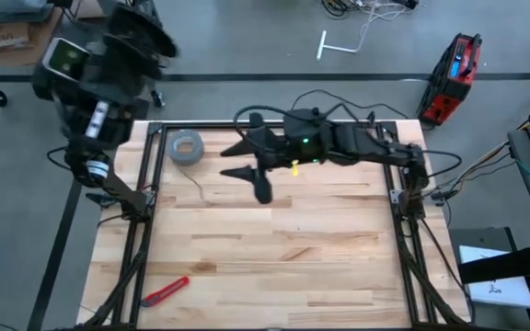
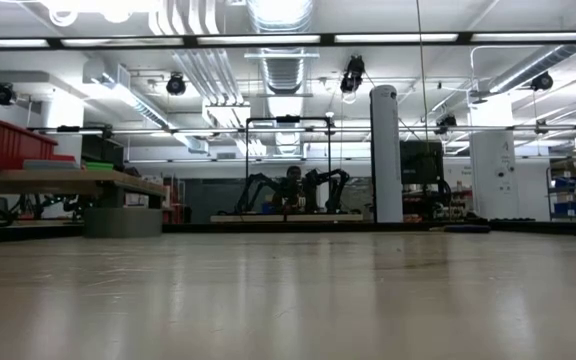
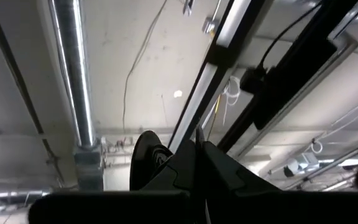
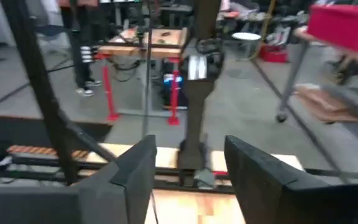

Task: Coil cords
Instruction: Coil the black wire on the black spool

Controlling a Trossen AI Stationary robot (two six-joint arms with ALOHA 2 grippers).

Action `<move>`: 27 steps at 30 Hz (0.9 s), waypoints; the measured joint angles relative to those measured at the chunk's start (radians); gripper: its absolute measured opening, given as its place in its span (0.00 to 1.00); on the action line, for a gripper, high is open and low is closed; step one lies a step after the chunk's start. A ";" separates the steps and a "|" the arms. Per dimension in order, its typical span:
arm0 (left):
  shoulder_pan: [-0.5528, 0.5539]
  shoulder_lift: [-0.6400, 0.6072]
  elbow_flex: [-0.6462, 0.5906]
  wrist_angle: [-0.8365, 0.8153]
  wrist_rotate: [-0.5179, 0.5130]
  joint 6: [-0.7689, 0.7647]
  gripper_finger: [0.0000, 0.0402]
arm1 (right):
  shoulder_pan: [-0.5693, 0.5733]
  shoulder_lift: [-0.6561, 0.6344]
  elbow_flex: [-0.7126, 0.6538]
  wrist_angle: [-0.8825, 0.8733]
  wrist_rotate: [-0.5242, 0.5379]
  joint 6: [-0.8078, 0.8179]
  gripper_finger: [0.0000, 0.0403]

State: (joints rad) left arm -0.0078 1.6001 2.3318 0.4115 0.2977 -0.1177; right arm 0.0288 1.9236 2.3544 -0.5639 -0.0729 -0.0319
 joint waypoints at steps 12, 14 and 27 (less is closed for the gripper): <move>0.000 0.003 -0.002 -0.066 0.000 -0.004 0.02 | -0.009 0.039 0.000 0.212 -0.037 0.047 0.64; 0.000 0.005 -0.003 -0.076 0.000 -0.004 0.02 | -0.011 0.039 -0.001 0.220 -0.091 0.072 0.62; 0.000 0.005 -0.003 -0.087 0.000 0.005 0.02 | -0.010 0.033 -0.001 0.230 -0.219 0.133 0.53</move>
State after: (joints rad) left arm -0.0078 1.6047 2.3283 0.3246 0.2979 -0.1129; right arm 0.0183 1.9564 2.3535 -0.3338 -0.2922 0.1012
